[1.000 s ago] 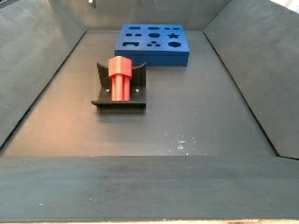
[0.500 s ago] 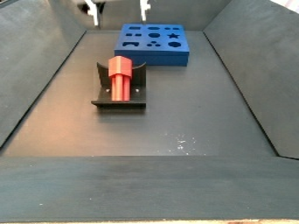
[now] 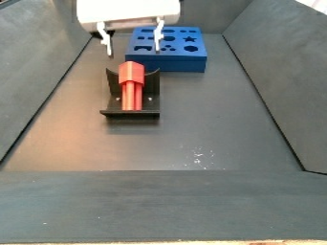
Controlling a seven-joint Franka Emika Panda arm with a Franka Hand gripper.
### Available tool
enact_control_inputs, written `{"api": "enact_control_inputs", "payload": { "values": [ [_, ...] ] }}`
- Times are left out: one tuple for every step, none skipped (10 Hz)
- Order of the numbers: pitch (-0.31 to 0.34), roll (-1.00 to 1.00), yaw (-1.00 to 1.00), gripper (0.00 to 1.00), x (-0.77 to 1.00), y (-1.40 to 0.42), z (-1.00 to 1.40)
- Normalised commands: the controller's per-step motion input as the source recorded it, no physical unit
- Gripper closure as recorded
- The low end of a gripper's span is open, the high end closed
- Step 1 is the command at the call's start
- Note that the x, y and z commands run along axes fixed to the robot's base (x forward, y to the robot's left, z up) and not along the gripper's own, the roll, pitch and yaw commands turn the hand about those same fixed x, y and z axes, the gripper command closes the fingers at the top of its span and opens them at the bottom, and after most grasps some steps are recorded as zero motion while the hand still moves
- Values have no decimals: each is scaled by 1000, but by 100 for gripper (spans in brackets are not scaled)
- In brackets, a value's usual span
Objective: Pick up the 3 prong object. Move up. Place the 3 prong object on the fixture. Regrasp the 3 prong object. Move to above the board. Insert the 3 prong object.
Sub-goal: Regrasp the 3 prong object.
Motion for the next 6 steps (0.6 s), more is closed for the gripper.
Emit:
{"api": "enact_control_inputs", "payload": {
  "values": [
    [-62, 73, 13, 0, 131, 22, -1000],
    [-57, 72, 4, 0, 124, 15, -913],
    [-45, 65, -3, 0, 100, 10, -737],
    [-34, 64, -4, 0, 92, 7, -597],
    [-25, 67, -4, 0, 88, 3, -467],
    [-15, 65, -1, 0, 84, 2, -347]
  ]
}}
